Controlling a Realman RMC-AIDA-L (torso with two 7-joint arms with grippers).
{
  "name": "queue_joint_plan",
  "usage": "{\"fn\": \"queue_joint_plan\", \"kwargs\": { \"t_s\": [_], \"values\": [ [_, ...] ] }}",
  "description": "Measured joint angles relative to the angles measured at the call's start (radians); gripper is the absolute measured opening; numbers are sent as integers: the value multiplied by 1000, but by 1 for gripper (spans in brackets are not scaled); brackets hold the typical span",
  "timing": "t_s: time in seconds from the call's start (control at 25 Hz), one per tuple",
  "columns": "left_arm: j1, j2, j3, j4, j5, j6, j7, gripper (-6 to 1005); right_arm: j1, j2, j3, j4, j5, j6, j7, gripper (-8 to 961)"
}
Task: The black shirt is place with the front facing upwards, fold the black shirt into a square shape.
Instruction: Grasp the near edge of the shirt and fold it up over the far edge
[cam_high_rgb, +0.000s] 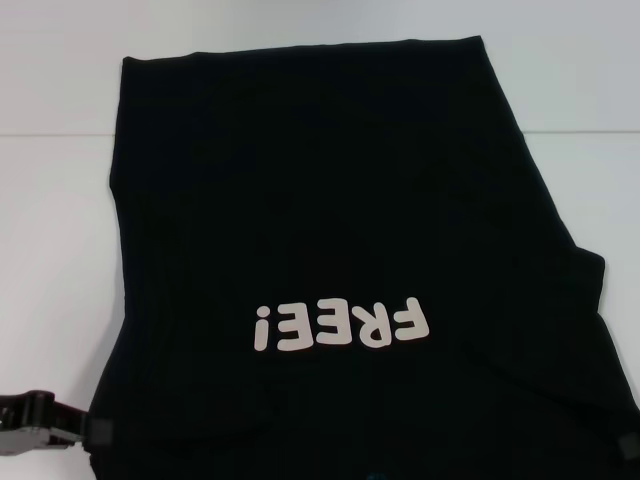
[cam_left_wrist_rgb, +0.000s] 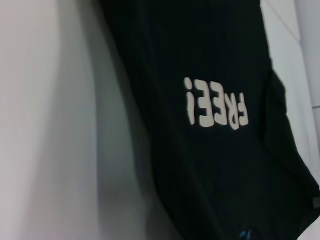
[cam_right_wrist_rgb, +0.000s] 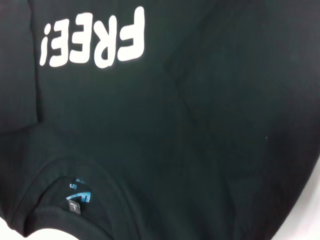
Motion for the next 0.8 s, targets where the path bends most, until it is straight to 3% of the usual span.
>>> {"fn": "queue_joint_plan", "kwargs": {
  "t_s": [0.12, 0.32, 0.36, 0.4, 0.56, 0.68, 0.8],
  "values": [
    [-32, 7, 4, -42, 7, -43, 0, 77, 12, -2, 9, 14, 3, 27, -3, 49],
    [-155, 32, 35, -162, 8, -236, -59, 79, 93, -3, 58, 81, 42, 154, 8, 49],
    [-155, 32, 35, -162, 8, -236, -59, 79, 110, -3, 66, 93, 51, 187, 13, 49],
    [-211, 38, 50, -193, 8, -343, -107, 80, 128, -2, 73, 101, 66, 226, 21, 49],
    [-291, 44, 75, -206, 8, -493, -174, 81, 175, -3, 86, 105, 154, 362, 42, 50],
    [-359, 56, 127, -233, 9, -640, -233, 82, 208, -1, 81, 114, 226, 526, 45, 50],
    [-415, 54, 195, -267, 9, -813, -283, 84, 247, 22, 68, 155, 236, 724, 38, 50]
  ]
}}
